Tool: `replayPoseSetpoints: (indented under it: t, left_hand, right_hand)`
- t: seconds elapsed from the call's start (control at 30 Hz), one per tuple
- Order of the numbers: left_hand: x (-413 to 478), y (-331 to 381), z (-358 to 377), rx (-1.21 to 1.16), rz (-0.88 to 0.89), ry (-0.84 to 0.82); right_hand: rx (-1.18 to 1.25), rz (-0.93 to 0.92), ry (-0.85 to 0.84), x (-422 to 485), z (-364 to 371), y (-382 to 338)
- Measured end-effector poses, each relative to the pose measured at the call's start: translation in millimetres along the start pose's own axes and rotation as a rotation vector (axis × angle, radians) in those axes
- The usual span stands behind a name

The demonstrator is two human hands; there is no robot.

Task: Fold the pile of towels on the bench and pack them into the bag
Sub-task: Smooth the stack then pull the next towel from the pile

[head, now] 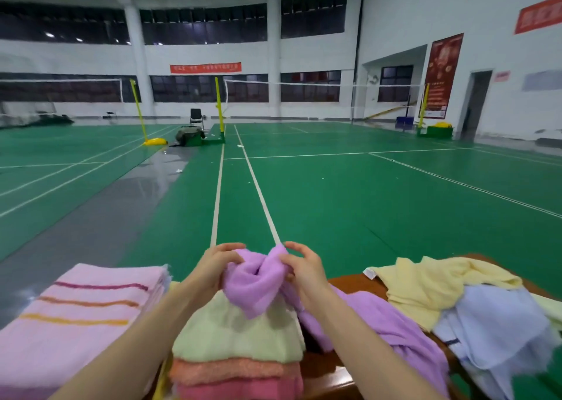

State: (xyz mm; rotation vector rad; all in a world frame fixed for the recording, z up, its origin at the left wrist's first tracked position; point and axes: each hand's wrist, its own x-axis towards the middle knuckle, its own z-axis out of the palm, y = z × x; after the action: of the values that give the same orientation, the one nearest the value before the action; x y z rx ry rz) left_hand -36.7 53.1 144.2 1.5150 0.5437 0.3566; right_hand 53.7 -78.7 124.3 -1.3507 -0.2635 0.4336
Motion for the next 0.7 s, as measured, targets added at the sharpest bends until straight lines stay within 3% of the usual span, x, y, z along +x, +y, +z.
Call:
replayPoseSetpoints:
  t: [0.1, 0.17, 0.27, 0.33, 0.47, 0.53, 0.63, 0.7]
  left_hand:
    - [2.5, -20.3, -28.5, 0.471, 0.028, 0.118]
    - [-0.8, -28.0, -33.6, 0.643, 0.189, 0.153]
    - [-15.6, -29.5, -27.3, 0.500, 0.336, -0.107]
    - [-15.1, -36.0, -15.8, 0.603, 0.364, -0.198]
    - [-2.3, -49.0, 4.0, 0.462, 0.422, 0.062]
    - [0.2, -50.2, 9.8, 0.410, 0.438, 0.075]
    - [-3.1, -55.1, 15.0, 0.159, 0.421, -0.071]
    - [-5.6, -60.4, 14.3, 0.056, 0.418, -0.036]
  right_hand:
    - [-0.075, 0.004, -0.066, -8.7, 20.6, 23.9]
    - [-0.115, -0.033, -0.053, -14.8, 29.6, 33.0]
    - [-0.019, -0.051, -0.029, -17.0, 41.0, 38.0]
    - [0.107, -0.014, -0.026, -15.8, 45.6, 37.1]
    - [0.263, -0.012, -0.125, -17.7, 34.6, 32.3]
    - [0.133, -0.095, -0.136, -15.3, 26.0, 36.6]
    - [-0.262, -0.201, -0.104, -6.8, 15.0, 50.9]
    - [-0.470, -0.231, -0.092, -2.5, 7.9, 56.2]
